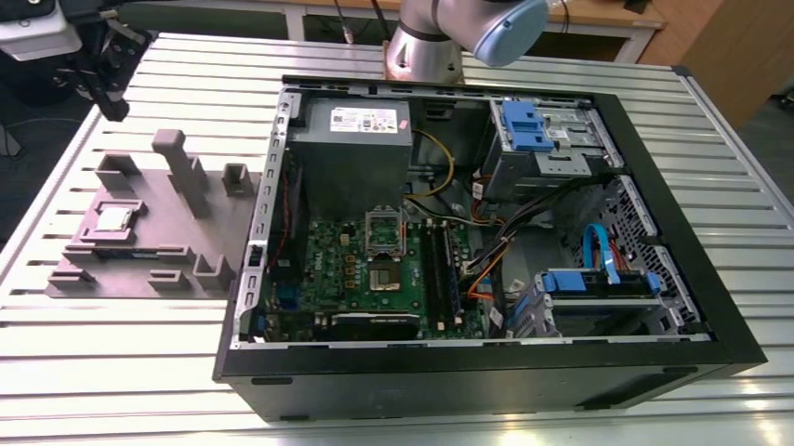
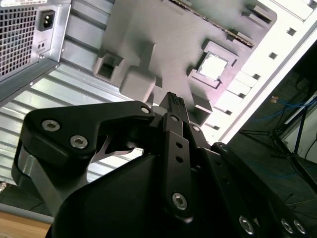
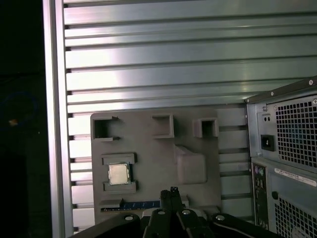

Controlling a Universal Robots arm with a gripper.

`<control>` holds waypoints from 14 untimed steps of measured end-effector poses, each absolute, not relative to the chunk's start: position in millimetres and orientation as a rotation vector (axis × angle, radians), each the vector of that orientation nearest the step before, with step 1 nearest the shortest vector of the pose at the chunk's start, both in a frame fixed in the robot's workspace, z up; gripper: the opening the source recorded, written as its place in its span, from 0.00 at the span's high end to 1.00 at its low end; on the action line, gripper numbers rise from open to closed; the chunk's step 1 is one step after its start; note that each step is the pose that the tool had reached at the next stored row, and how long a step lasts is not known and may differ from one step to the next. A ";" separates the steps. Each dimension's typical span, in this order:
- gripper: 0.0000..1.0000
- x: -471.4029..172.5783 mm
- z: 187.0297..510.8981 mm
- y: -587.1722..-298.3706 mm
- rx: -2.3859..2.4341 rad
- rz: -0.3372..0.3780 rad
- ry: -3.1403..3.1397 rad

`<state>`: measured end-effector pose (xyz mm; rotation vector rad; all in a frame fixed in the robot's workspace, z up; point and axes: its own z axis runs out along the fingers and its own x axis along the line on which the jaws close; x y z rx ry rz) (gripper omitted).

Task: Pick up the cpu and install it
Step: 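Reach for the cpu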

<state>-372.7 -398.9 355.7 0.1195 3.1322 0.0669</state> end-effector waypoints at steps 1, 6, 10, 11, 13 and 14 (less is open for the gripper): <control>0.90 -376.0 355.6 -398.9 0.119 0.067 3.132; 0.90 -390.5 355.4 -398.9 0.119 0.067 3.132; 0.90 -400.8 355.1 -398.9 0.119 0.067 3.132; 0.90 -403.8 355.1 -398.9 0.119 0.067 3.132; 0.90 -409.8 355.0 -398.9 0.120 0.067 3.132; 0.90 -412.8 354.9 -398.9 0.119 0.067 3.132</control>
